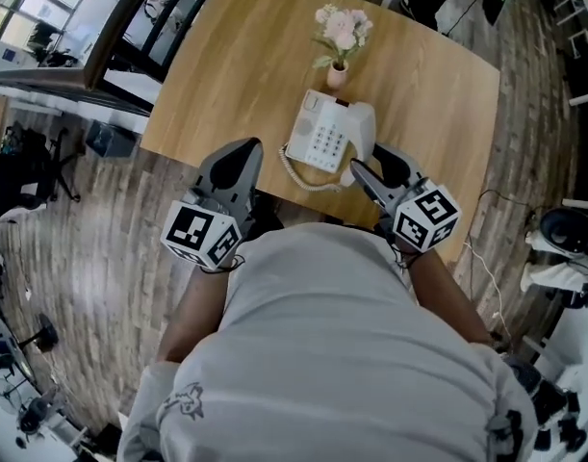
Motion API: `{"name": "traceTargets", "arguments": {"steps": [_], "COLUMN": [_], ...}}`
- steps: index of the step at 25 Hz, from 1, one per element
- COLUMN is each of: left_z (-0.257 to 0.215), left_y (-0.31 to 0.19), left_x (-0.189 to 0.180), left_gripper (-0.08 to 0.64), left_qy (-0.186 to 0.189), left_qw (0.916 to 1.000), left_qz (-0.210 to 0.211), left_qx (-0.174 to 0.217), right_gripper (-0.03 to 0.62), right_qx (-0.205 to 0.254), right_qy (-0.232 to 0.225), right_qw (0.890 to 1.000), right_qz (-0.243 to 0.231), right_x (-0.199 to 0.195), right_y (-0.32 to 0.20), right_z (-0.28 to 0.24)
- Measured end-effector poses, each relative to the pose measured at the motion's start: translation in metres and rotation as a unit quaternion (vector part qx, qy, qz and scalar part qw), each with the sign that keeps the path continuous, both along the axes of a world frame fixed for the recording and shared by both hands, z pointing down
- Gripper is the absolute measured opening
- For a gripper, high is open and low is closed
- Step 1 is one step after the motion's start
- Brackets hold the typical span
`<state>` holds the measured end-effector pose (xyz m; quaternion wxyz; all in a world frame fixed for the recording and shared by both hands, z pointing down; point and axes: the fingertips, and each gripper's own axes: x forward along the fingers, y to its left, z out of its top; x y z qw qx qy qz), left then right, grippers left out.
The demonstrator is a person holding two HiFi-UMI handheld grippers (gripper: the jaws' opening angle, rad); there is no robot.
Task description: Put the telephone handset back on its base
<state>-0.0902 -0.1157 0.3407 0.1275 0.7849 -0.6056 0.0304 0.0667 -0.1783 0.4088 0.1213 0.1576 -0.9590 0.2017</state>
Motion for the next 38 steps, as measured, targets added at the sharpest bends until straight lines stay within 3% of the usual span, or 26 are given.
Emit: {"name": "traceTargets", "arguments": {"steps": [10, 23, 28, 38], "left_z": [0.016, 0.037, 0.044, 0.099], "left_y": [-0.04, -0.053, -0.055, -0.075], "left_x": [-0.085, -0.119, -0.127, -0.122], "left_gripper": [0.006, 0.006, 0.006, 0.006], "left_qy": [0.013, 0.033, 0.035, 0.026], "left_qw": [0.9921, 0.9622, 0.9532, 0.9457], "left_qz": [0.123, 0.268, 0.297, 0.31], "left_qx": [-0.018, -0.037, -0.047, -0.095], "right_gripper": [0.206, 0.206, 0.205, 0.205], "right_qx": [-0.028, -0.059, -0.08, -0.119], "right_qy": [0.03, 0.069, 0.083, 0.116], "right_qw": [0.991, 0.958, 0.947, 0.933], "right_qz": [0.127, 0.273, 0.301, 0.318], "right_x": [-0.061, -0.097, -0.106, -0.113], "right_y": [0.006, 0.028, 0.024, -0.008], "right_z": [0.024, 0.06, 0.08, 0.144]}}
